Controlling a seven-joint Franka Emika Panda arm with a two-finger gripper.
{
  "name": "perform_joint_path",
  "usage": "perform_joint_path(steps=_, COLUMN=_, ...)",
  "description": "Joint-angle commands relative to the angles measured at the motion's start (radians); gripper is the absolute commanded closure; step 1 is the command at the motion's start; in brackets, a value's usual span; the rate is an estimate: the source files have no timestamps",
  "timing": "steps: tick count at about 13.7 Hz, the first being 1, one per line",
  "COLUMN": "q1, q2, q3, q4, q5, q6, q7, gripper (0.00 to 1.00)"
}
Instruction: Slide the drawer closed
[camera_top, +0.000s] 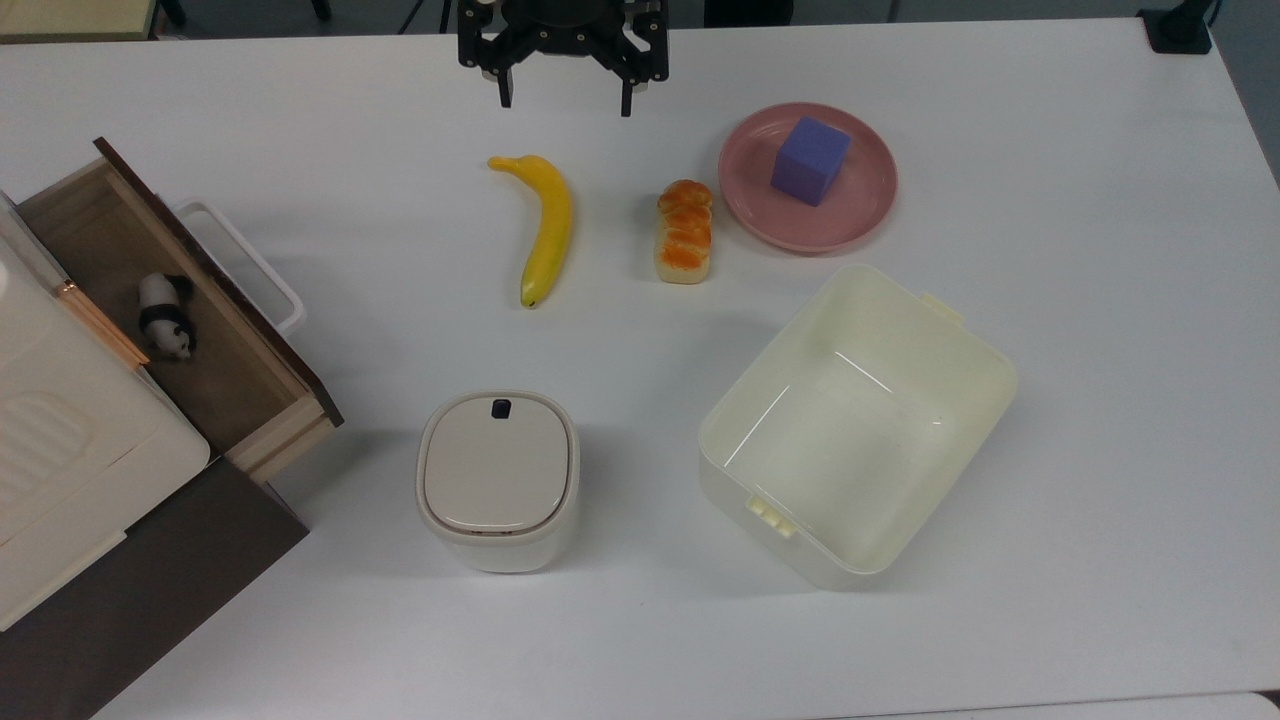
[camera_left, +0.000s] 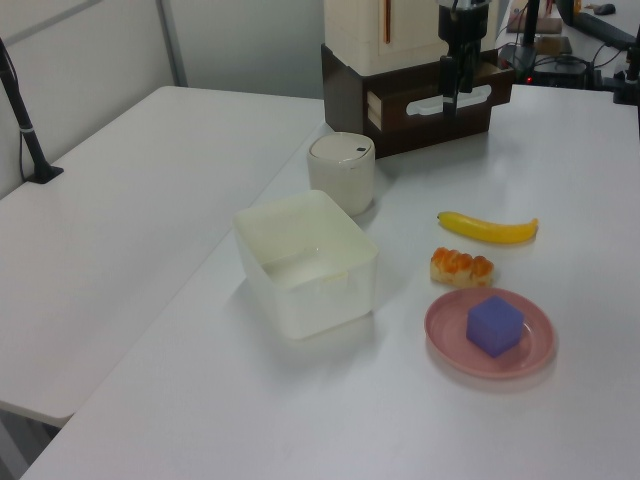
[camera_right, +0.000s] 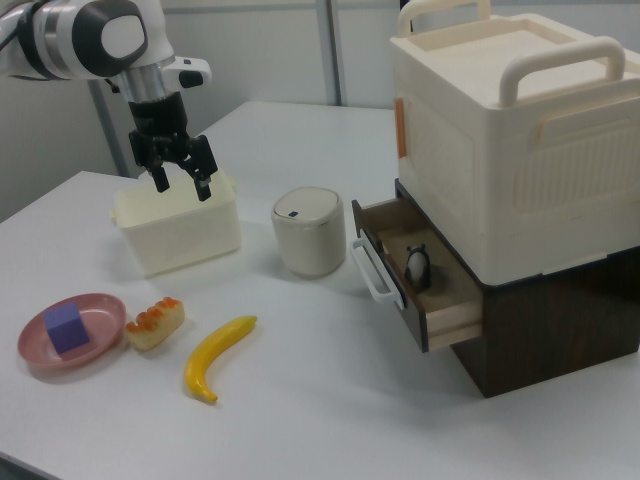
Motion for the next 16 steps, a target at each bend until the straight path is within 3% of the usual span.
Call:
perform_joint_path(steps=1, q1=0.004, q2=-0.006, q3=-0.01, q4=-0.017, q5=0.022, q6=0.005, q7=0.0, gripper=0.0)
perform_joint_path(steps=14, q1=0.004, q2=0.002, q3=-0.01, q4=-0.017, q5=0.022, q6=0.022, q7=-0.012, gripper=0.02)
perform_joint_path(steps=16, q1=0.003, q2=0.001, q3=-0.01, q4=-0.017, q5=0.024, q6=0.02, q7=-0.043, gripper=0.32)
